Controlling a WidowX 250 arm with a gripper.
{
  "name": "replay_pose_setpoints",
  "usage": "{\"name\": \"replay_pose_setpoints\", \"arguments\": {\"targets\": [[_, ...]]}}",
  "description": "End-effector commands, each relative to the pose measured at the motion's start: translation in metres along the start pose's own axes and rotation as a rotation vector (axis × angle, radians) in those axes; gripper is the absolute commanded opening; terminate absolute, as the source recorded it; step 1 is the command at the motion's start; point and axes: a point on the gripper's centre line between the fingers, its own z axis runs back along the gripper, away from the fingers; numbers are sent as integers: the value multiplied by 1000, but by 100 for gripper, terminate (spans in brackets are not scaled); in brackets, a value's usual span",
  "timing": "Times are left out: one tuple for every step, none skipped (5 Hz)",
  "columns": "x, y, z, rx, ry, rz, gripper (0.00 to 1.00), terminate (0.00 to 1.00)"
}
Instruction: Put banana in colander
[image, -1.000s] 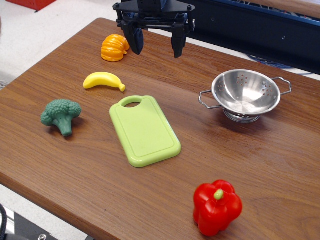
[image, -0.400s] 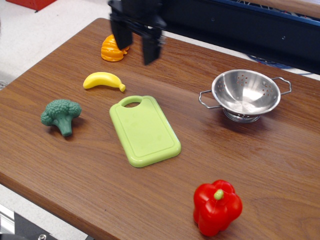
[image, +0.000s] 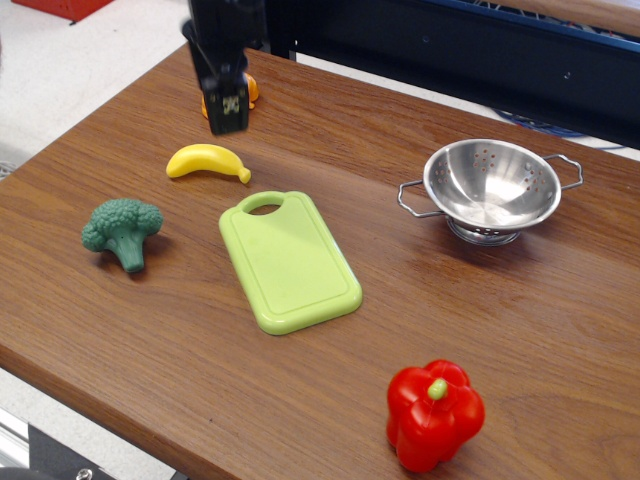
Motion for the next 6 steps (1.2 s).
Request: {"name": "replay_pose_setpoints", "arguments": {"targets": [[-1,16,-24,34,-24,-367,100,0],[-2,20,-34,24,7,-370,100,0],[-1,18,-48,40,31,-376,100,0],[0,16,-54,18,54,-354,0,0],[2,19,-44,3,59,-336,0,0],[12,21,-29,14,38,-252,0,0]]}}
